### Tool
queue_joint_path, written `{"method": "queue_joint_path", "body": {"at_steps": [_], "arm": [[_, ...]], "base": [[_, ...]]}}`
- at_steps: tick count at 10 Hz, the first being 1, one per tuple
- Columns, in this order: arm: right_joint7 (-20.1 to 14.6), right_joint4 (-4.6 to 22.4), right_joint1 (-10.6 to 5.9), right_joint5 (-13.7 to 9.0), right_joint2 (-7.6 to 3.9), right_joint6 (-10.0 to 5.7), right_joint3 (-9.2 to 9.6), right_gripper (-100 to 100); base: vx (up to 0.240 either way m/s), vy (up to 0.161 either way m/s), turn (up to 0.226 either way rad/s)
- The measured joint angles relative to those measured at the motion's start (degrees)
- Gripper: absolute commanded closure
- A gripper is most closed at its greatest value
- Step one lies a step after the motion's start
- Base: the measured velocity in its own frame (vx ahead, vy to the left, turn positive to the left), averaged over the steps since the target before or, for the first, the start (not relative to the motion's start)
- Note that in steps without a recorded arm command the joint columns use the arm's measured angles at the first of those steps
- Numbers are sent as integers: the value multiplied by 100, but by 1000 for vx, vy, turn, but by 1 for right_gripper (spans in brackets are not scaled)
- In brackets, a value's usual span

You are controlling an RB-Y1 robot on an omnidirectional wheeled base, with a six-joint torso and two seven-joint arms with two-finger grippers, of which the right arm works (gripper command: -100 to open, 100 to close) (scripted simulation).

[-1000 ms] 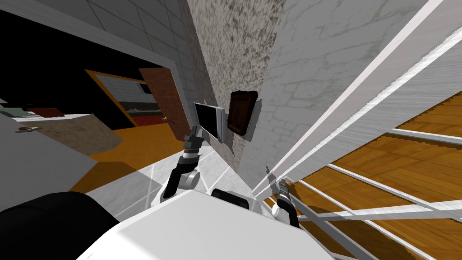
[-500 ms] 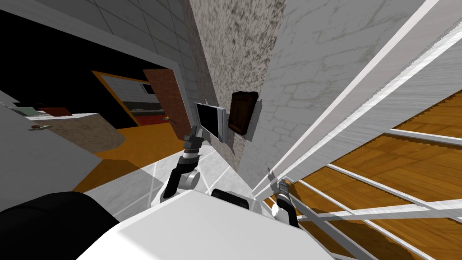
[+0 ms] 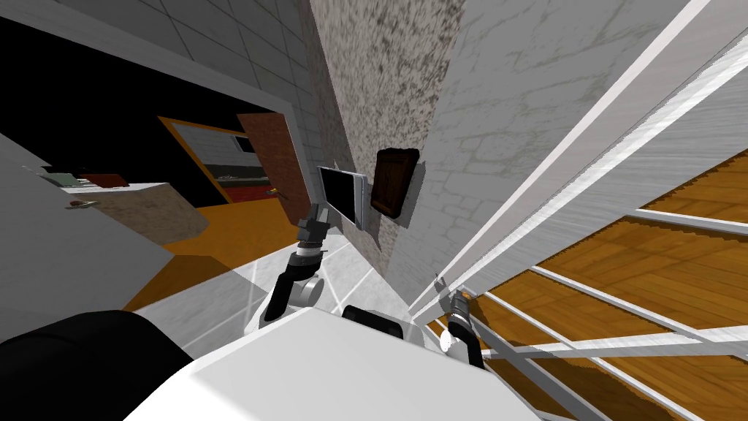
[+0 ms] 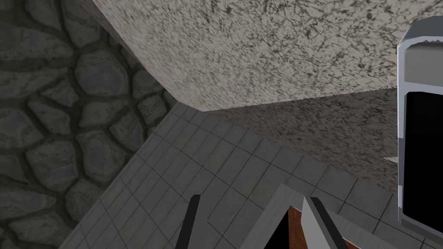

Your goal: Pull the door open

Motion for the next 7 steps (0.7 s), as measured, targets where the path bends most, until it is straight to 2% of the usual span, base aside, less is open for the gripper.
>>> {"method": "queue_joint_path", "body": {"at_steps": [1, 2, 3, 4, 5, 6, 7], "arm": [[-103, -241, 117, -28, 49, 87, 1, 100], [-170, -256, 97, -42, 55, 121, 4, 100], [-250, -46, -11, -38, 6, 37, 31, 100], [-368, -91, 35, -52, 15, 2, 50, 100], [-534, 55, -51, -75, -18, -80, 86, 100], [-651, -130, 51, -93, -16, -16, 96, 100], [-839, -1, -7, -104, -67, -74, 144, 100]], "base": [[-24, -6, 9], [-9, 0, -8], [-10, 0, 27], [-34, -7, 31], [-39, 5, 44], [-27, -5, 27], [-37, -7, 34]]}}
